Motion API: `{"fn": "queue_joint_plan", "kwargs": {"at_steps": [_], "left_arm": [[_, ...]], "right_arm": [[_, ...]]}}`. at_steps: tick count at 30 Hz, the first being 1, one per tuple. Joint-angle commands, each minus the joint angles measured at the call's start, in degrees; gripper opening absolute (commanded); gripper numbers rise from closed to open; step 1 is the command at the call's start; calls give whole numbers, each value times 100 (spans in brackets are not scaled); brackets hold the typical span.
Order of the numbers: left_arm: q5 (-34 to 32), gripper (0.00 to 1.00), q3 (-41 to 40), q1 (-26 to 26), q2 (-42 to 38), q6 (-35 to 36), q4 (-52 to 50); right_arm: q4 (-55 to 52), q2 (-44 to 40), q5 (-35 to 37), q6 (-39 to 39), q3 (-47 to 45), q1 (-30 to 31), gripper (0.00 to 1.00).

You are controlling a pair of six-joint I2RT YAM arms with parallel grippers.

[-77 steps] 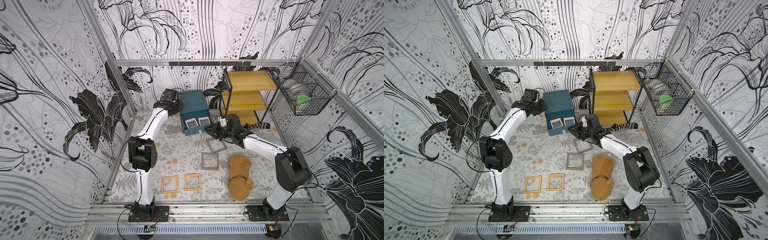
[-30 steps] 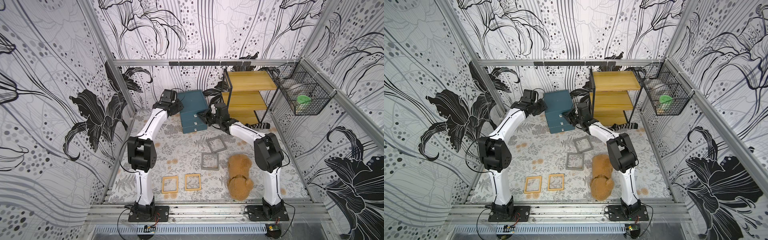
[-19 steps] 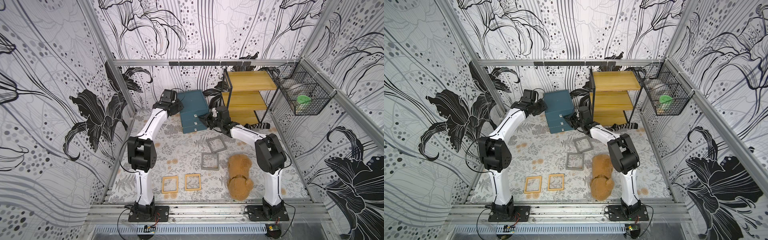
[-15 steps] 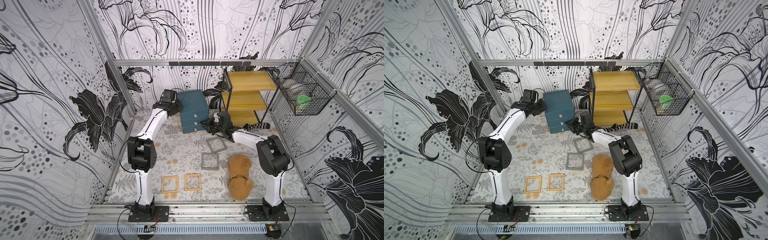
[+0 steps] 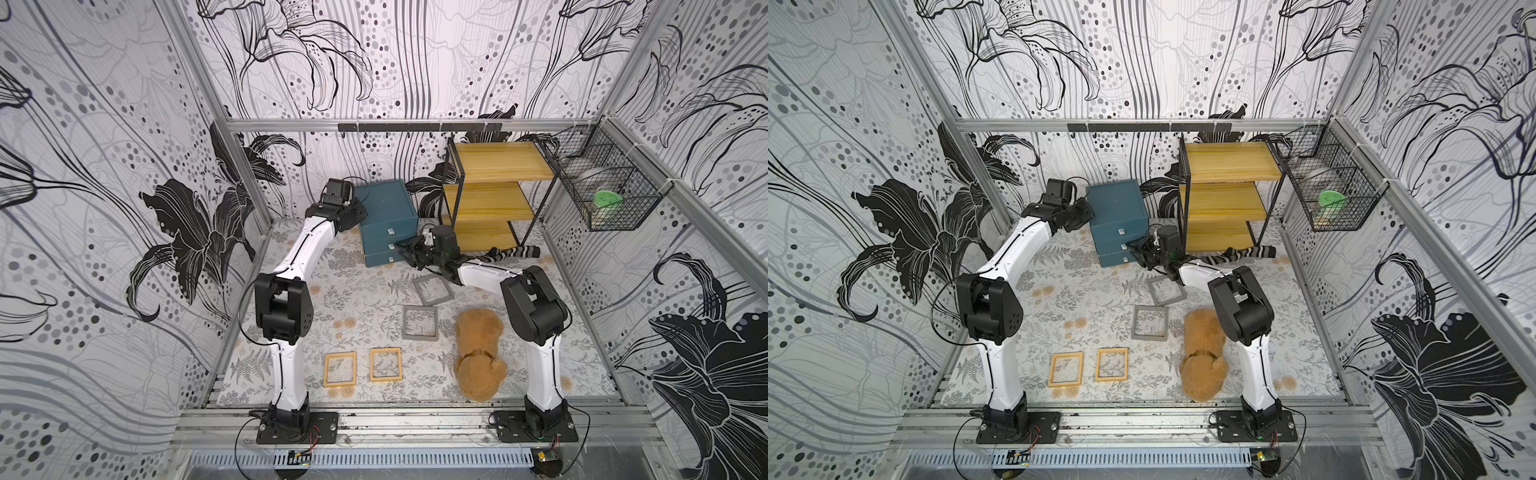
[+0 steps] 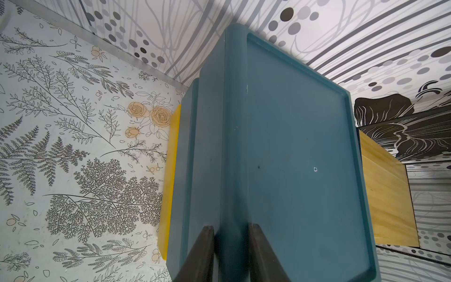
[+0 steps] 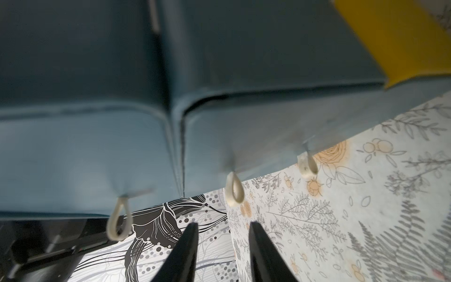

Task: Place the brooch boxes into the drawer by color
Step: Open the drawer in the storage box.

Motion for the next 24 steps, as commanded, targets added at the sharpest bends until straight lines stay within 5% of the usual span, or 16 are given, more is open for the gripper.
{"fn": "queue_joint_plan", "kwargs": {"at_steps": [1, 16, 24], "left_arm": [[111, 27, 24, 2, 167, 48, -436], [116, 27, -122, -2, 129, 53, -379], [117, 27, -178, -1, 103, 28, -345]], "right_arm": [[225, 229, -96, 155, 286, 45, 40], [364, 657, -96, 397, 649, 49, 34], [352, 696, -43, 491, 735, 58, 17]]}}
